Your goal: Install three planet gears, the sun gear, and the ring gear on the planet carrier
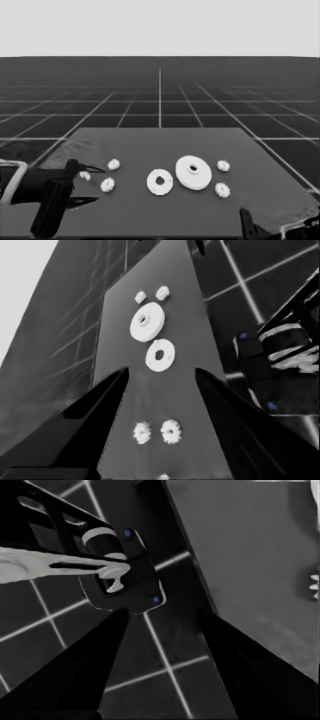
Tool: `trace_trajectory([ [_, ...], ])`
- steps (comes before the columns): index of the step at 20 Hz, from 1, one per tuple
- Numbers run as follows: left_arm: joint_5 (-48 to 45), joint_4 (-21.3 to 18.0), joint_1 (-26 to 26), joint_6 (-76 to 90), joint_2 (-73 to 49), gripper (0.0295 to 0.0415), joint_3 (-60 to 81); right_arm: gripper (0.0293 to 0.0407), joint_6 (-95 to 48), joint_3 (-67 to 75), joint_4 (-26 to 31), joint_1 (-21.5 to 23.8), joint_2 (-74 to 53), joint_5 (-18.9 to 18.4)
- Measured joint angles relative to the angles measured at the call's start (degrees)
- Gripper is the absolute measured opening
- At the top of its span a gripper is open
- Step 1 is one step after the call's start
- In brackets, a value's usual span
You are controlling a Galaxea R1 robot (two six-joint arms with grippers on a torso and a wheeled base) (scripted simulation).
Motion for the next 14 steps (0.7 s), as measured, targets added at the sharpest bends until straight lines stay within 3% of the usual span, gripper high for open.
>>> trace_trajectory([
  [1,-1.12,1.69,-1.49,0.06,0.06,0.0297,-1.63,0.0308,0.08,-1.34,-1.78,1.17,-0.32,-0.56],
  [2,-1.8,2.72,-2.4,0.1,0.08,0.0314,-2.64,0.0337,0.12,-2.13,-2.83,1.85,-0.52,-0.88],
  [3,-2.19,3.31,-2.93,0.12,0.1,0.0346,-3.22,0.0368,0.15,-2.58,-3.44,2.24,-0.63,-1.08],
  [4,19.87,23.19,1.06,-27.67,11.52,0.0383,-14.93,0.038,0.17,-2.84,-3.8,2.46,-0.7,-1.19],
  [5,39.15,14.34,1.12,-52.35,23.98,0.0404,-29.27,0.0383,0.18,-2.99,-4.01,2.59,-0.73,-1.25],
  [6,44.21,2.31,1.5,-61.56,31.95,0.04,-44.78,0.0384,0.18,-3.07,-4.13,2.67,-0.75,-1.29],
  [7,45.87,-5.2,2.16,-64.39,36.92,0.0393,-57.27,0.0384,0.18,-3.12,-4.2,2.72,-0.77,-1.31],
  [8,47.02,-9.55,2.7,-64.88,40.35,0.0388,-66.42,0.0384,0.19,-3.15,-4.24,2.74,-0.77,-1.33],
  [10,48.58,-13.44,3.31,-64.06,44.47,0.0385,-77.26,0.0385,0.19,-3.18,-4.28,2.77,-0.78,-1.34],
  [13,49.48,-14.92,3.61,-62.92,46.83,0.0385,-83.29,0.0385,0.19,-3.19,-4.3,2.77,-0.78,-1.34],
  [14,43.51,-9.18,10.21,-62.89,46.95,0.0385,-83.62,0.0385,0.19,-3.19,-4.3,2.77,-0.78,-1.34],
])
